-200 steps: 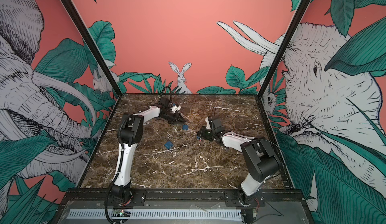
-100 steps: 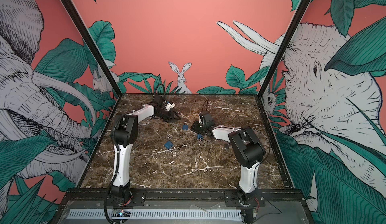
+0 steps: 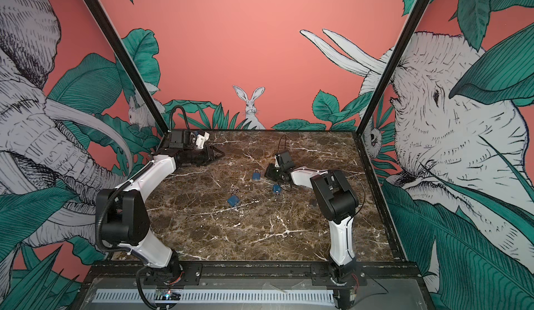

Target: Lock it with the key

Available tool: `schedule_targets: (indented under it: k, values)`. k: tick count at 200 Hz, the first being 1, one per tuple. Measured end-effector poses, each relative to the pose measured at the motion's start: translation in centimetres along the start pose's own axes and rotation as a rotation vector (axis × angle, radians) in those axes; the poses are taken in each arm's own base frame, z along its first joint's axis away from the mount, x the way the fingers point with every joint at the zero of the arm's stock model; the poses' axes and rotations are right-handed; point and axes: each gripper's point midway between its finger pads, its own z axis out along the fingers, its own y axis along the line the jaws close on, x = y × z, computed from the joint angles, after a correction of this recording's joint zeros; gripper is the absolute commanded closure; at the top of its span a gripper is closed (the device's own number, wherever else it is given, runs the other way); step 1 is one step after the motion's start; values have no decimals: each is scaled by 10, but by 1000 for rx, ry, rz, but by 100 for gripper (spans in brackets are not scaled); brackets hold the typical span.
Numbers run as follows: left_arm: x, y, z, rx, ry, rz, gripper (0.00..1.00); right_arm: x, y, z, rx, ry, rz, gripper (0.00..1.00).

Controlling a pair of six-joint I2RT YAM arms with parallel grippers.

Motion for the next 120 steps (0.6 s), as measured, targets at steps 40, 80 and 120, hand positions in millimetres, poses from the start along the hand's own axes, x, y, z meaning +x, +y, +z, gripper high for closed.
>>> schedule_targets:
  k: [40,80,120]
  values:
    - [24,12,4,-6,40,-57,57,1,-7,12,2,33,-2,100]
    - [34,15,3,-8,54,-75,57,-1,-6,14,0,30,1,91]
    - [31,4,-6,8,30,-71,57,-2,-7,11,14,19,-3,62]
